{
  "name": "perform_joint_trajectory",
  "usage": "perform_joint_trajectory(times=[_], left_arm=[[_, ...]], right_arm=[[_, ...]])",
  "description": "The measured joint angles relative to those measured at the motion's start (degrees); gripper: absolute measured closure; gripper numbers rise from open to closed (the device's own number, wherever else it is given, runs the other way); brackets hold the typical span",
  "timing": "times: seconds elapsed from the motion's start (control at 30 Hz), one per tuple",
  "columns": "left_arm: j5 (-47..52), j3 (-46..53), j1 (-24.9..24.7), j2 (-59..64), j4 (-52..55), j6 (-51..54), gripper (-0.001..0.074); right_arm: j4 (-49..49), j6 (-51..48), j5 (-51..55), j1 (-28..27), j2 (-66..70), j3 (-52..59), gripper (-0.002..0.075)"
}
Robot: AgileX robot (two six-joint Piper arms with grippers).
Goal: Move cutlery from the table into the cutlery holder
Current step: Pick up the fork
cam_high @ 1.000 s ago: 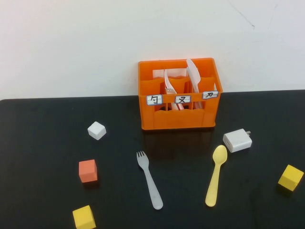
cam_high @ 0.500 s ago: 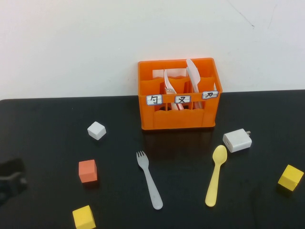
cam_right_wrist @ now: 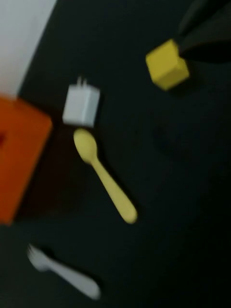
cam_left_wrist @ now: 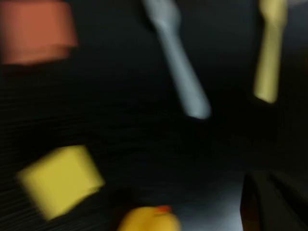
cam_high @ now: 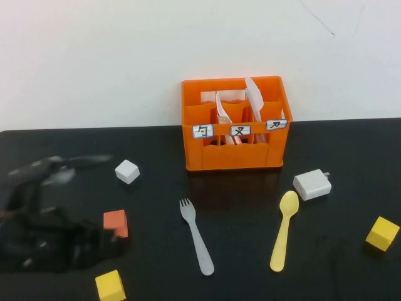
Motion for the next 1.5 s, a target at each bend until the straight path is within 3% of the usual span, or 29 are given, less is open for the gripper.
perform_joint_trajectory(times=[0.13, 0.27, 0.43, 0.57, 0.7, 0.97, 1.5], left_arm=[[2.8, -5.3, -4.3, 8.5, -5.1, 3.9, 0.0737], [1.4, -11.9, -11.8, 15.9, 0.0, -0.3, 0.0737], [-1.3, -20.2, -21.7, 23.4, 19.7, -22.5, 0.0737], [-1.6, -25.3, -25.2, 29.0, 32.2, -41.1, 0.0737], [0.1, -29.2, -26.7, 34.4, 36.0, -46.0, 0.0694], [2.5, -36.4, -27.2, 44.0, 37.9, -48.9, 0.0421], [5.7, -44.1, -27.4, 52.0, 44.8, -55.7, 0.0386]], right_arm=[[6.1, -11.4, 3.6, 0.0, 3.2, 0.0, 0.0728], [9.4, -14.3, 6.0, 0.0, 5.6, 0.0, 0.0728], [10.1, -14.7, 7.2, 0.0, 7.5, 0.0, 0.0728], [10.3, -14.9, 7.3, 0.0, 8.2, 0.0, 0.0728], [10.5, -15.3, 7.7, 0.0, 8.4, 0.0, 0.0728], [10.7, -15.3, 8.0, 0.0, 8.4, 0.0, 0.0728], [10.7, -15.5, 8.0, 0.0, 8.4, 0.0, 0.0728]])
